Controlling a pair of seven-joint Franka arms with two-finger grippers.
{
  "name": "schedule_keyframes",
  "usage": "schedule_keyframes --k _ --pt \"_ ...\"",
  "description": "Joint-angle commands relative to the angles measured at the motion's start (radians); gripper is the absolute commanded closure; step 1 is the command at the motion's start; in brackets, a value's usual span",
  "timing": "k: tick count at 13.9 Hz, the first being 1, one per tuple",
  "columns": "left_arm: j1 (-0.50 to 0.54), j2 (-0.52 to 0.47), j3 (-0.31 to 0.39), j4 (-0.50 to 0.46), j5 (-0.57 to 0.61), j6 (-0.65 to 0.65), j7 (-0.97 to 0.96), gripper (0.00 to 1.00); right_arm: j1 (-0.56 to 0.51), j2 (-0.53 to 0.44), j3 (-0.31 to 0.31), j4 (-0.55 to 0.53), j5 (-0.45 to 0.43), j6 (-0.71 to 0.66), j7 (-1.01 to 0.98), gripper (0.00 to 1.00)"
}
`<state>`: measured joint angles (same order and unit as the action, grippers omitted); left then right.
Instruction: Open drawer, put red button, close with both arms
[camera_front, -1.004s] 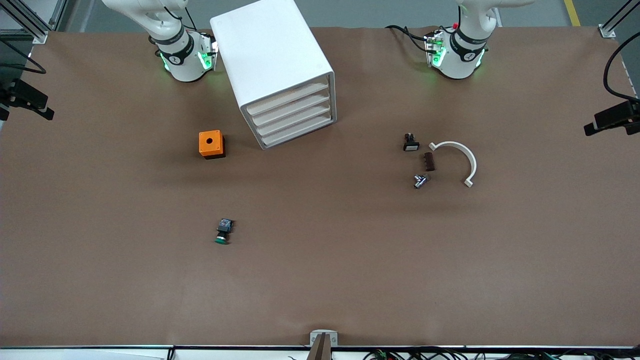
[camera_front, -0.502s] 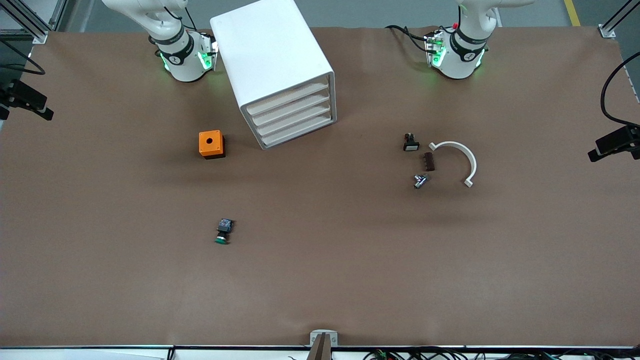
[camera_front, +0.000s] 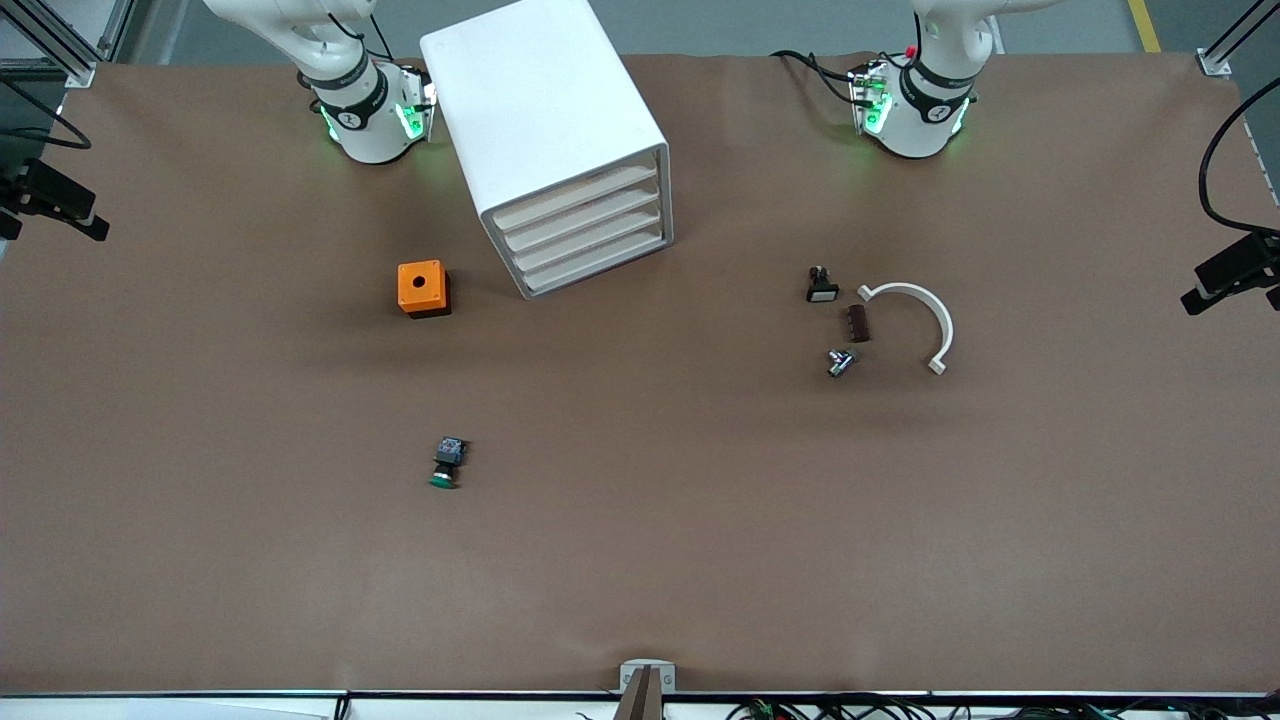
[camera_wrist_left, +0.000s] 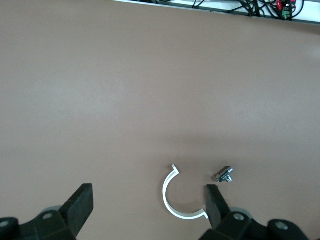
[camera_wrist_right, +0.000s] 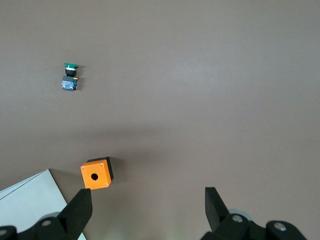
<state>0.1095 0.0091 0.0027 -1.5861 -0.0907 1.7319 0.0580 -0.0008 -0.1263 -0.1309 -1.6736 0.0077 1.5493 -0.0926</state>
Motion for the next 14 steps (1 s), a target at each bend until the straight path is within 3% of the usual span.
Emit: schedule_keyframes --k 1,10,14 --pt "0.007 -0.014 -0.018 0.0 0.025 0.015 -0.007 0.01 -0.001 -0.024 -0.003 -0.018 0.018 0.006 0.002 0.0" --pt "0.009 -0.012 -0.021 0.021 0.026 -0.012 -0.006 0.01 0.001 -0.024 -0.001 -0.017 0.017 0.006 -0.001 0.0" --pt "0.007 -0.012 -0.099 0.029 0.083 -0.012 -0.006 0.01 0.001 -0.022 -0.001 -0.017 0.006 0.003 -0.003 0.0"
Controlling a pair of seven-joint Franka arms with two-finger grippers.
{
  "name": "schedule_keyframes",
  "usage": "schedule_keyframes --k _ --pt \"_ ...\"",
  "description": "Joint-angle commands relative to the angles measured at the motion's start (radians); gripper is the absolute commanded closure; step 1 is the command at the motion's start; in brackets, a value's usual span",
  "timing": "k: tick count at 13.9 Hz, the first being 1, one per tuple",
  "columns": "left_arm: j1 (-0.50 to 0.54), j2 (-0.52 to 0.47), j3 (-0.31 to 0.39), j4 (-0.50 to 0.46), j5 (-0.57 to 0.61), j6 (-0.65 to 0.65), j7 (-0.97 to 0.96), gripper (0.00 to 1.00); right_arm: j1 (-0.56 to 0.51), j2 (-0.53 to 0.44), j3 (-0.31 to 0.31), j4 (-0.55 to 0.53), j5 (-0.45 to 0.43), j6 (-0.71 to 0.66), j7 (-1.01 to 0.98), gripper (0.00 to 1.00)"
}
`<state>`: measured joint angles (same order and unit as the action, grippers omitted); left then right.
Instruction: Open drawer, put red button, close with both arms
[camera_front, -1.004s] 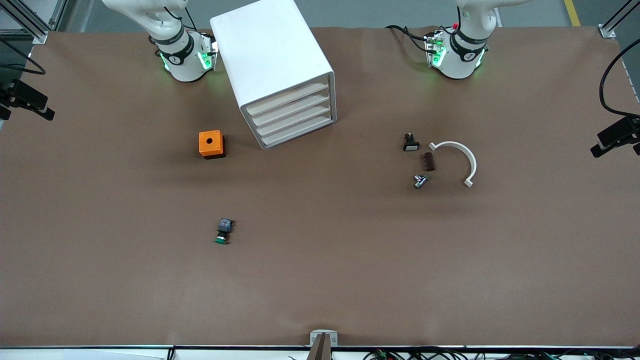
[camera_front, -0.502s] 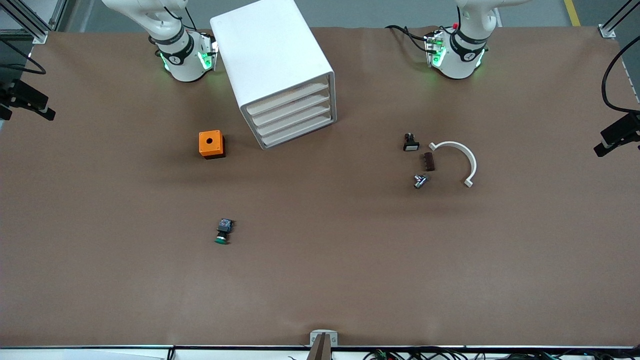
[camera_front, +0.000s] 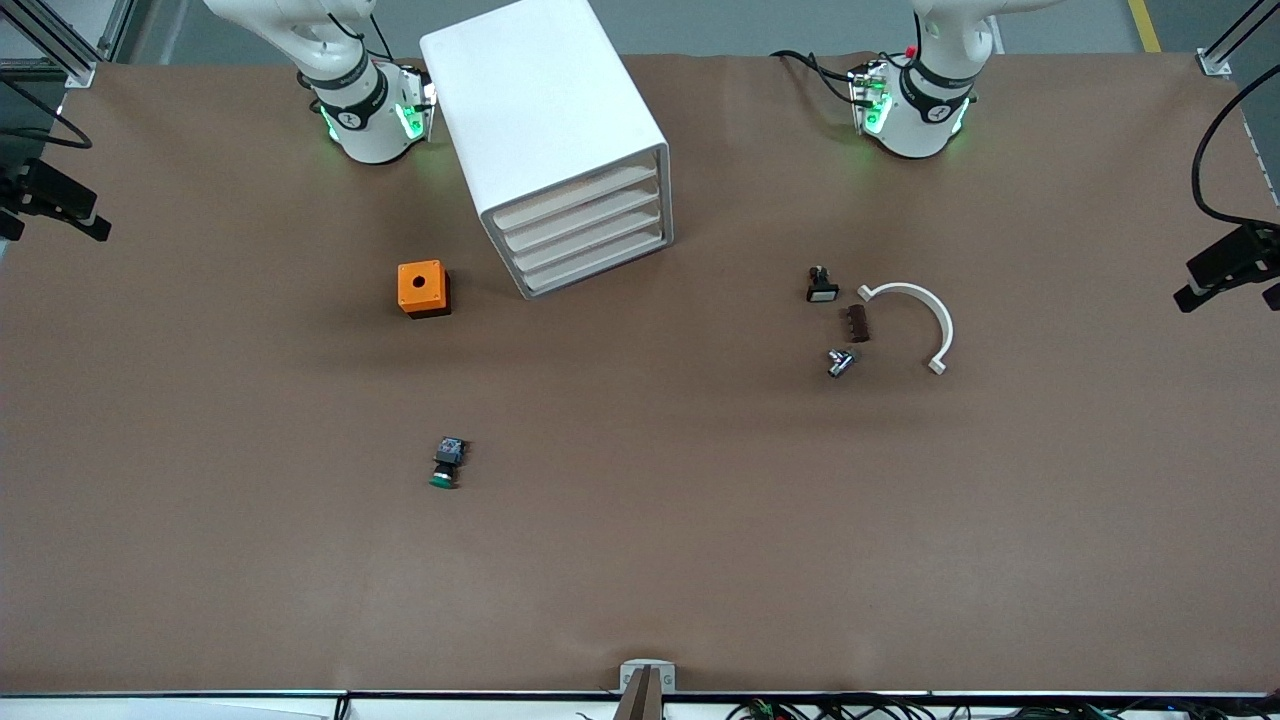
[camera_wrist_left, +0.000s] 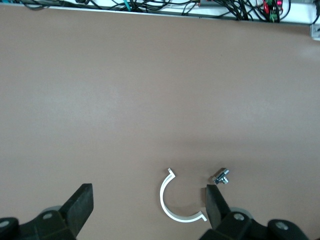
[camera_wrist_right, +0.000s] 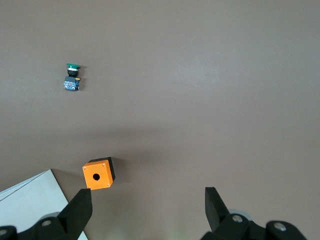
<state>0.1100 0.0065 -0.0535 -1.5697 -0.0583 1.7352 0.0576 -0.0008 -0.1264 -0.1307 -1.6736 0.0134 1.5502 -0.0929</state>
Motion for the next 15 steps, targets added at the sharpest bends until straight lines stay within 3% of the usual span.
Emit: schedule_keyframes --k 1,15 --pt "0.008 -0.008 -0.058 0.017 0.054 -0.017 -0.004 0.01 -0.001 -0.022 -0.001 -0.017 0.0 0.004 -0.002 0.0" --pt "0.011 -0.01 -0.114 0.048 0.034 -0.059 -0.053 0.01 0.001 -0.021 0.0 -0.015 -0.007 0.008 -0.031 0.0"
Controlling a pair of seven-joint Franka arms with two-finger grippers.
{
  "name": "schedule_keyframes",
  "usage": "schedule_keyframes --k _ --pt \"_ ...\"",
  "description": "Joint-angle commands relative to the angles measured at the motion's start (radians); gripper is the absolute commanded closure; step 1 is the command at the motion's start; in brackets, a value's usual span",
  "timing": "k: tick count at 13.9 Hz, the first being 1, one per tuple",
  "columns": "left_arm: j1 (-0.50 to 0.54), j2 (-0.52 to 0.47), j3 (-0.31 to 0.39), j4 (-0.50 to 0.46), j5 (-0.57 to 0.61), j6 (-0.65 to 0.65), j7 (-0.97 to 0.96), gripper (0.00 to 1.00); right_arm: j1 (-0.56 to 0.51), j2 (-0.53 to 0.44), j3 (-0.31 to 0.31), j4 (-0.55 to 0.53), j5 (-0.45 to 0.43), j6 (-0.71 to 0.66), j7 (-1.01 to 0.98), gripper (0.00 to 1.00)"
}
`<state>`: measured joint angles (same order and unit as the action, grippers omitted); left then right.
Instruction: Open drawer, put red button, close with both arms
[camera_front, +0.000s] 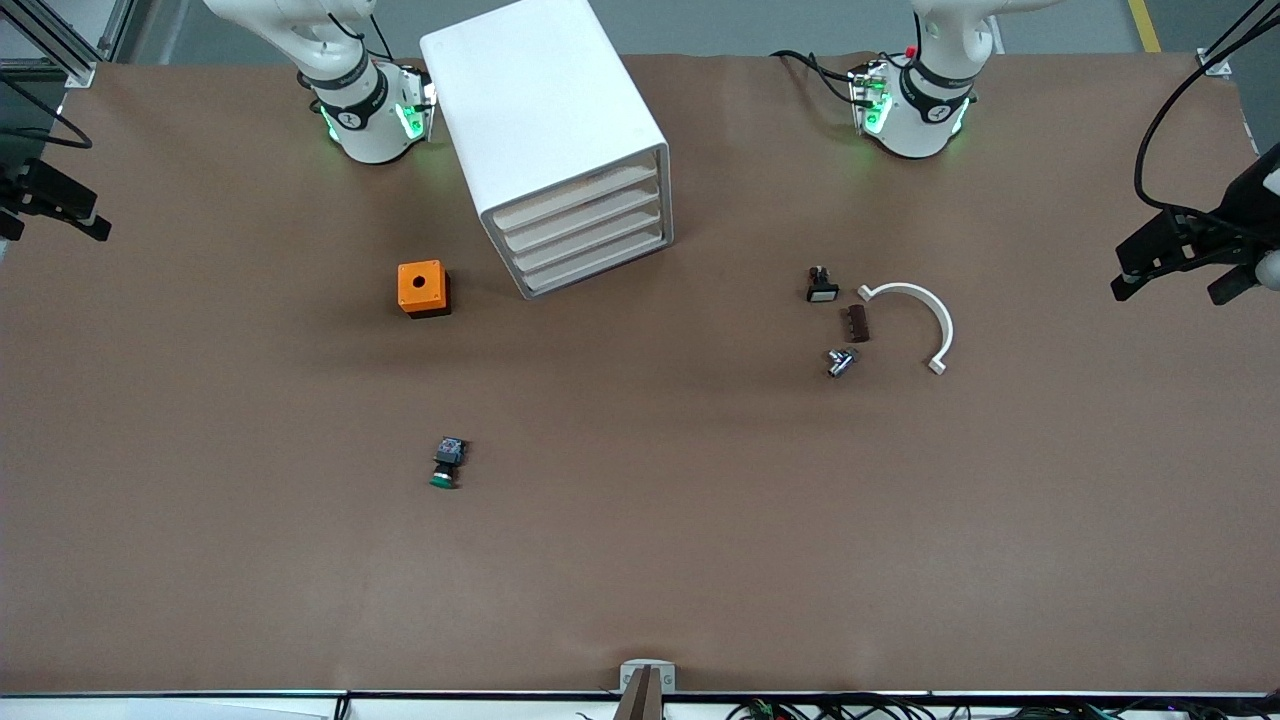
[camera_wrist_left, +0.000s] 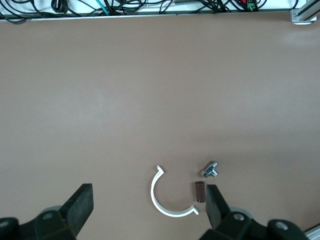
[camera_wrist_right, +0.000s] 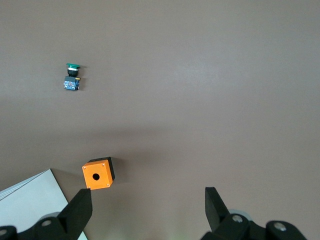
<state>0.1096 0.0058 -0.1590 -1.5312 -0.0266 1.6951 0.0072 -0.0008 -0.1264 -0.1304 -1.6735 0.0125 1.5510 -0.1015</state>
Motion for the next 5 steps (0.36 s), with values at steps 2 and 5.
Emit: schedule_keyframes --k 2,5 --pt "0.012 -0.007 -0.008 0.013 0.002 -0.018 -0.004 0.01 -0.001 -0.019 0.0 -0.014 -0.006 0.006 -0.026 0.0" --pt "0.012 -0.007 -0.008 0.011 0.002 -0.018 -0.007 0.01 -0.001 -0.019 0.0 -0.014 -0.006 0.006 -0.026 0.0"
